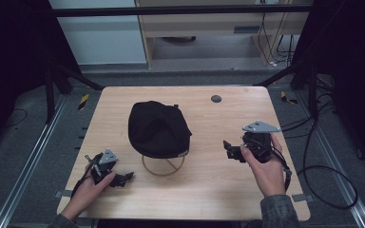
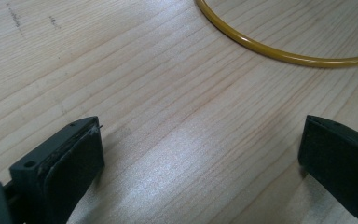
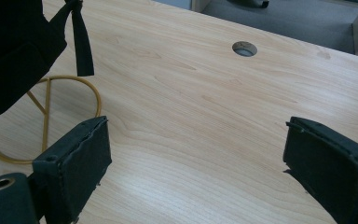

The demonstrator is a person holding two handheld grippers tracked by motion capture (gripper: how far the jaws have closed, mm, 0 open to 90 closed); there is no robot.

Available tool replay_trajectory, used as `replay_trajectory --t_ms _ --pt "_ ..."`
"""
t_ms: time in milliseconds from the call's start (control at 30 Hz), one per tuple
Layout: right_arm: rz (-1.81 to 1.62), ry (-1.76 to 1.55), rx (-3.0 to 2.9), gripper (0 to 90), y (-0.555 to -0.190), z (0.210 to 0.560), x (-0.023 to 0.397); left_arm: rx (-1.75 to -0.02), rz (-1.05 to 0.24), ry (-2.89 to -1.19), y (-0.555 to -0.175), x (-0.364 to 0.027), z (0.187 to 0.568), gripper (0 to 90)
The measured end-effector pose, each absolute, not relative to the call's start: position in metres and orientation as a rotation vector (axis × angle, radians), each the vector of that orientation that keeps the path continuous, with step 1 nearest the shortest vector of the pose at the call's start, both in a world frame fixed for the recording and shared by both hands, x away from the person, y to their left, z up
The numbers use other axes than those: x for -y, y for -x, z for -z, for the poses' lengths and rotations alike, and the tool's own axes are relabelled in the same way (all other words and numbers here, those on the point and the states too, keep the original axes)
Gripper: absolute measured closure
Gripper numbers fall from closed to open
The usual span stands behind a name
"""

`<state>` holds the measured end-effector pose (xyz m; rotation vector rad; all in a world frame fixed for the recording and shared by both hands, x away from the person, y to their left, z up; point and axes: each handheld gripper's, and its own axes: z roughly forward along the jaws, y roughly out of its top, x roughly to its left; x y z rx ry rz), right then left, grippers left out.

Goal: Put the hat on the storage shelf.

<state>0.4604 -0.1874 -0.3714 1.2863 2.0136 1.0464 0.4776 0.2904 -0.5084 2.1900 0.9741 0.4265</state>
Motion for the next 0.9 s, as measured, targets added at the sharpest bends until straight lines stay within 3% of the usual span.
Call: replay_trajectory --t_ms 900 --pt "-0.994 -1.287 -2.083 9.0 -0.464 0.424 0.166 -0.975 -0.428 -2.189 -0.477 -0.29 0.508 0.0"
